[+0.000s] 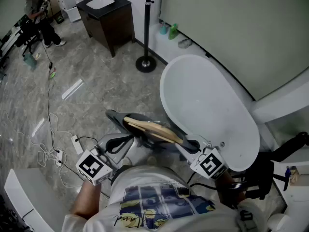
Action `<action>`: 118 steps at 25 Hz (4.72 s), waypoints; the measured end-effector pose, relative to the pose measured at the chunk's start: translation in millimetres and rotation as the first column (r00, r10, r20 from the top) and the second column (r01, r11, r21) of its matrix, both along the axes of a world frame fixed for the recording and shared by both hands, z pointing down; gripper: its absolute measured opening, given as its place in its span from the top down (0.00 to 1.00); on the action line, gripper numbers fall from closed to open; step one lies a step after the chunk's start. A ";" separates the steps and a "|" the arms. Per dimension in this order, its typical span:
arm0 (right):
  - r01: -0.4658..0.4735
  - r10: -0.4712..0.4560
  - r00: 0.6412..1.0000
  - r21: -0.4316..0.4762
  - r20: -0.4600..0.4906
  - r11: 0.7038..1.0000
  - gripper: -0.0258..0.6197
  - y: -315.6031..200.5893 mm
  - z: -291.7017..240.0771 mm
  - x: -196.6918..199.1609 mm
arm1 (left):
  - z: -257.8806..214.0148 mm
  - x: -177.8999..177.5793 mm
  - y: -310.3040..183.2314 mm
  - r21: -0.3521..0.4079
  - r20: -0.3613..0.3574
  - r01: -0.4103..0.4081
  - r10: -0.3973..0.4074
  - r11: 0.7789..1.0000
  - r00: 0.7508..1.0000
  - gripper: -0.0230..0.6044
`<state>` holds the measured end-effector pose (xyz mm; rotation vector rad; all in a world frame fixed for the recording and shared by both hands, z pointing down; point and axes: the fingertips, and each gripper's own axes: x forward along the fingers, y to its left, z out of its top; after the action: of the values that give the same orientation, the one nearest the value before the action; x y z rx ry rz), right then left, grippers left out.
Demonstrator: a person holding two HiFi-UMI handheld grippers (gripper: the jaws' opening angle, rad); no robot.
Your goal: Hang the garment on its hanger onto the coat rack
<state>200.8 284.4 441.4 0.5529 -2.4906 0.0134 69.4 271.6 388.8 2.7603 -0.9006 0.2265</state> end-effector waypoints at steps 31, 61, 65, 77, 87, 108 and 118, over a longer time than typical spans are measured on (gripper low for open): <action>-0.032 0.033 0.999 -0.022 0.036 0.999 0.94 -197.3 -35.7 -48.6 | 6.0 -55.8 -154.4 0.025 -0.035 -0.036 0.037 0.999 0.999 0.96; -0.012 0.009 0.997 0.052 0.072 0.999 0.94 -707.5 -165.4 -121.8 | -13.0 -117.7 -461.9 0.098 -0.008 -0.015 0.016 0.995 1.000 0.96; -0.023 0.019 0.997 0.046 0.074 0.999 0.94 -769.1 -171.6 -125.0 | -12.1 -110.2 -490.9 0.098 -0.006 0.004 -0.003 0.995 1.000 0.96; -0.085 0.084 0.995 0.014 0.052 0.996 0.94 -905.7 -144.9 -117.5 | -3.2 -115.5 -541.8 0.067 -0.007 0.117 -0.117 0.991 0.993 0.96; -0.125 0.125 0.992 0.004 0.010 0.992 0.94 -956.3 -108.4 -112.4 | 5.2 -122.9 -555.2 0.055 0.020 0.140 -0.141 0.989 0.990 0.96; -0.155 0.153 0.987 0.060 0.047 0.986 0.83 -958.6 -101.6 -105.3 | 6.1 -135.8 -525.3 0.005 0.009 0.155 -0.155 0.988 0.988 0.96; -0.292 0.280 0.954 0.118 0.112 0.949 0.74 -918.7 -123.4 -70.2 | 11.4 -148.7 -478.5 -0.012 0.001 0.109 -0.109 0.994 0.994 0.96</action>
<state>130.5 -634.3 318.0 0.9888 -2.4911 -0.0156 -79.3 -206.9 400.2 2.6898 -1.0430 0.2125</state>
